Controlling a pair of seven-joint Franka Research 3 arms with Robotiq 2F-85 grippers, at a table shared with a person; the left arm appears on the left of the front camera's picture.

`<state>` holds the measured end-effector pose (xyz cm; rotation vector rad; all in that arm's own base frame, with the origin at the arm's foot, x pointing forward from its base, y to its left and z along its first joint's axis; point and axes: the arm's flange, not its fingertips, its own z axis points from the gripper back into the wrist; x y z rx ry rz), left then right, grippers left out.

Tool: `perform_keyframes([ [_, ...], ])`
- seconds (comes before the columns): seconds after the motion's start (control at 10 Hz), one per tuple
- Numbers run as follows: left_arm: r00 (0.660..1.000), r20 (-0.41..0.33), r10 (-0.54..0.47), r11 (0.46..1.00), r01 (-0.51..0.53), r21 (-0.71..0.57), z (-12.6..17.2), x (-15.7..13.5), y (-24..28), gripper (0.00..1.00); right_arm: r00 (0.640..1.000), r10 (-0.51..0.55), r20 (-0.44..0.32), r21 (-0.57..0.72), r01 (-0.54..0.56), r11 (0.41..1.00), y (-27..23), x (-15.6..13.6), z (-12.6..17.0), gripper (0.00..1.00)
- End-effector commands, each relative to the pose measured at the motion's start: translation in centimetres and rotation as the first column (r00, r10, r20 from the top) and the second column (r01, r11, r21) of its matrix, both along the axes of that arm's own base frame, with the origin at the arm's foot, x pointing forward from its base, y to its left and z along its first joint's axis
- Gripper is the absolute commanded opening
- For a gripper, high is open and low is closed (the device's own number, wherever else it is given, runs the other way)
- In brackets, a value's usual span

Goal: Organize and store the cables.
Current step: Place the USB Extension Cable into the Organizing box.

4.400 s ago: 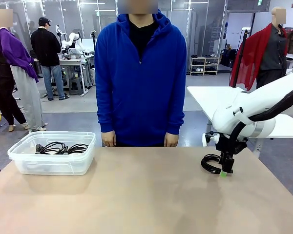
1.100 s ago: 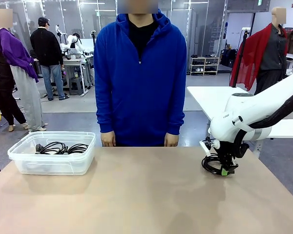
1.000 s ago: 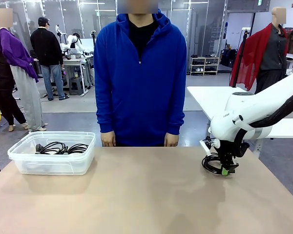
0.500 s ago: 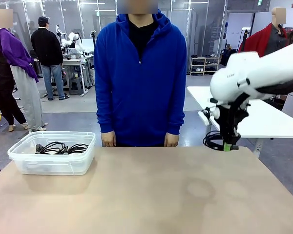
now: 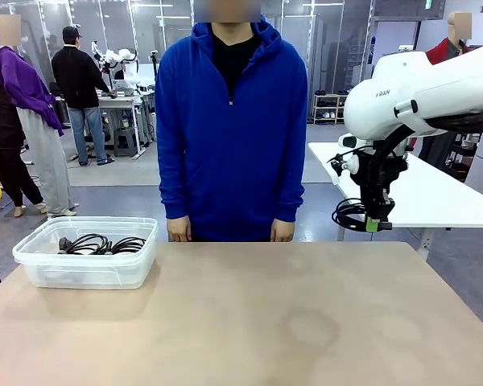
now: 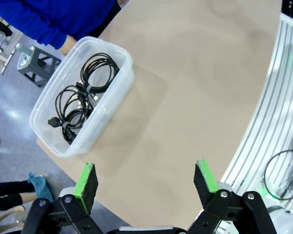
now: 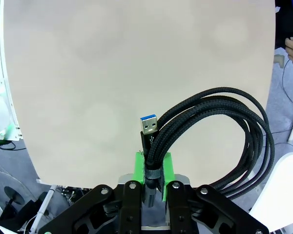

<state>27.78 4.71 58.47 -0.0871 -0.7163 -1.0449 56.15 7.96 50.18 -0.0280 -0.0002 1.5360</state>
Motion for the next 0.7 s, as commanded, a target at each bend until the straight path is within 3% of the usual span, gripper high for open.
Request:
perform_keyframes([
  [0.0,1.000,-0.003,-0.002,1.000,0.002,0.001,0.0,-0.1,0.0,1.00,1.000,0.001,0.000,-0.001,-0.001,1.000,0.0,0.4,-0.2,0.00],
  [0.4,1.000,-0.003,-0.002,1.000,0.002,0.001,0.0,-0.1,0.0,1.00,1.000,0.001,0.000,-0.001,-0.001,1.000,0.0,0.4,-0.2,0.00],
  [0.5,1.000,-0.003,-0.002,1.000,0.002,0.001,0.0,-0.1,0.0,1.00,1.000,-0.001,-0.006,0.000,0.001,1.000,-0.1,0.2,-0.3,0.17],
  [0.6,1.000,-0.003,-0.002,1.000,0.002,0.001,0.0,-0.1,0.0,1.00,1.000,0.026,-0.005,0.013,-0.026,1.000,1.9,0.7,-0.6,0.17],
])
